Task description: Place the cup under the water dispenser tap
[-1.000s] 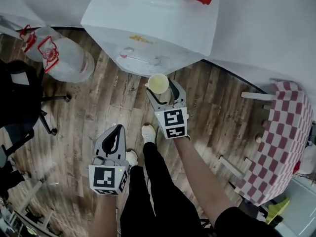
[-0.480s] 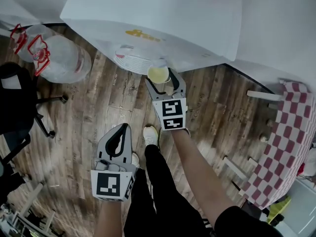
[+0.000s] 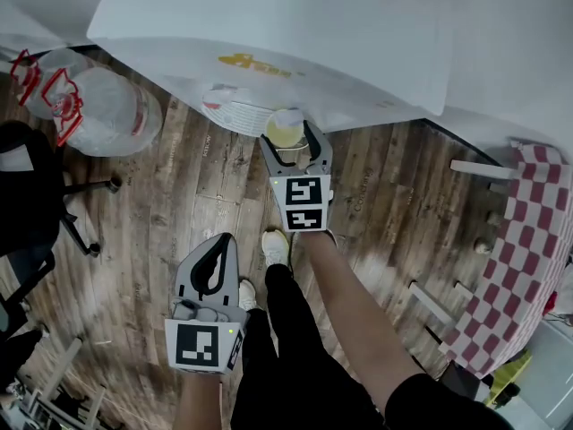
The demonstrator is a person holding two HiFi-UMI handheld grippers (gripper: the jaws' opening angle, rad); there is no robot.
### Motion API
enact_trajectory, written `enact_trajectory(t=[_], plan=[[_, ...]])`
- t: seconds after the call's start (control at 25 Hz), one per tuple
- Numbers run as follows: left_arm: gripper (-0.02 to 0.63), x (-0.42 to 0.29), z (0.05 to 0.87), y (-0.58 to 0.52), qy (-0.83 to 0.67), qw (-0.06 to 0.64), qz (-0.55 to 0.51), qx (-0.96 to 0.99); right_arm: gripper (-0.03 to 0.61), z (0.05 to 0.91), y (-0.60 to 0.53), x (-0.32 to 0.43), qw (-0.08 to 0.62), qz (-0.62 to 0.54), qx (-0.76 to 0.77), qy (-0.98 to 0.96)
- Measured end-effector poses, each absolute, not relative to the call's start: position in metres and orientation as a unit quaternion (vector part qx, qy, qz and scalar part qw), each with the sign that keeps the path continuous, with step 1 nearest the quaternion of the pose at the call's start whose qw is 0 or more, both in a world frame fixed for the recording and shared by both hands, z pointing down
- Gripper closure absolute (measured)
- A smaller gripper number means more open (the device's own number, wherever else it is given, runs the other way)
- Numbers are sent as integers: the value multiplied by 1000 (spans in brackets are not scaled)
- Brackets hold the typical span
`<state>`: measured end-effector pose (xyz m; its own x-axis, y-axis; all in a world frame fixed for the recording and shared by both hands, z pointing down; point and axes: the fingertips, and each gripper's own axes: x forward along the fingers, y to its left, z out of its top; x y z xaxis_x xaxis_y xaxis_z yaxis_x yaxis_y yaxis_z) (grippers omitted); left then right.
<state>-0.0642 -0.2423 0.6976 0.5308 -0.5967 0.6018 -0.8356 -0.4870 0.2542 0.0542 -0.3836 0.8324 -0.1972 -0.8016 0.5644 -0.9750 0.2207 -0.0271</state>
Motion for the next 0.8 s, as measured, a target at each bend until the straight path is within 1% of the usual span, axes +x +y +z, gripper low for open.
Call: enact_trajectory(t=[0.16,0.52,0.8], plan=[[598,-70,699,-241,-432,267,227,831,229,834,-387,53,217,187,603,-744],[600,-75,692,-234,-431,262,229,833,226,837,-380,53,217,213,600,-740],[600,-80,674,-226,-427,256,225,837,227,817,-358,55,225,215,597,-739]])
